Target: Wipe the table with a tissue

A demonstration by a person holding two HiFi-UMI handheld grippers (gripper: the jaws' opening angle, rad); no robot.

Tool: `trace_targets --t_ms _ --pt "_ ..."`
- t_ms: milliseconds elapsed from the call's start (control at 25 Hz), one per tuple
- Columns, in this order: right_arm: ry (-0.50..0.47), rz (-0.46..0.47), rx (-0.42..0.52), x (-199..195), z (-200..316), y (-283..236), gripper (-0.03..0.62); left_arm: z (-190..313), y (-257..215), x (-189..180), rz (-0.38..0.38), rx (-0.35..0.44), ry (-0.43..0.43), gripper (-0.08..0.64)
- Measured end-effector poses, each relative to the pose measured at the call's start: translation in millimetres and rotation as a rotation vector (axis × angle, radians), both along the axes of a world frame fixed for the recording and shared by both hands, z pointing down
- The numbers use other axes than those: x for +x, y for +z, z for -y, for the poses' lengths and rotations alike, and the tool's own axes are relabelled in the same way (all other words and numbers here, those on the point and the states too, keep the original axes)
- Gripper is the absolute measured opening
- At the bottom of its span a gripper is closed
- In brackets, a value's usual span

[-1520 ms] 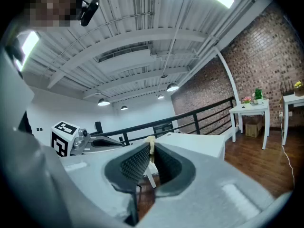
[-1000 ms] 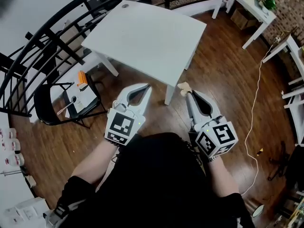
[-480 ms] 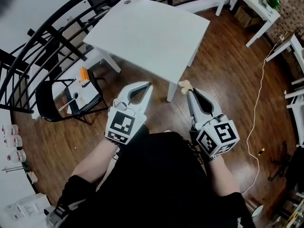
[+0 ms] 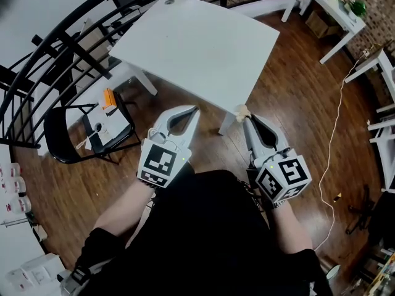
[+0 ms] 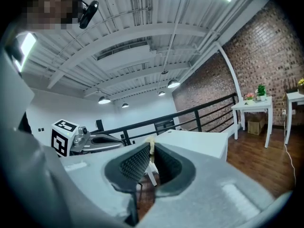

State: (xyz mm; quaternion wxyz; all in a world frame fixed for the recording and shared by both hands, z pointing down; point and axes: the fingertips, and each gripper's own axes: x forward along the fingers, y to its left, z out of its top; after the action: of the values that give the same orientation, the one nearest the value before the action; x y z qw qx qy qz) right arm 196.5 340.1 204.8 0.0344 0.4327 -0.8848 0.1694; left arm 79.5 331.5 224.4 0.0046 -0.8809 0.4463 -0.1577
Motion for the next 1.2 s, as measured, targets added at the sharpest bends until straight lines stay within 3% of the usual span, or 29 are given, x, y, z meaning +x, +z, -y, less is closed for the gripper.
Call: trace_targets --t_ms 520,840,1200 --pt "0.116 -0.067 -0.027 -82 82 2 0.018 92 6 -67 -0.046 -0.029 0.154 0.015" --pt "0.216 -0.08 -0.053 -112 115 11 0.018 126 4 -97 -0.031 -0.037 0.271 0.015" --pt "0.232 -0.147 -0.08 -108 143 9 0.018 140 3 -111 -0.063 -0.069 0.258 0.015"
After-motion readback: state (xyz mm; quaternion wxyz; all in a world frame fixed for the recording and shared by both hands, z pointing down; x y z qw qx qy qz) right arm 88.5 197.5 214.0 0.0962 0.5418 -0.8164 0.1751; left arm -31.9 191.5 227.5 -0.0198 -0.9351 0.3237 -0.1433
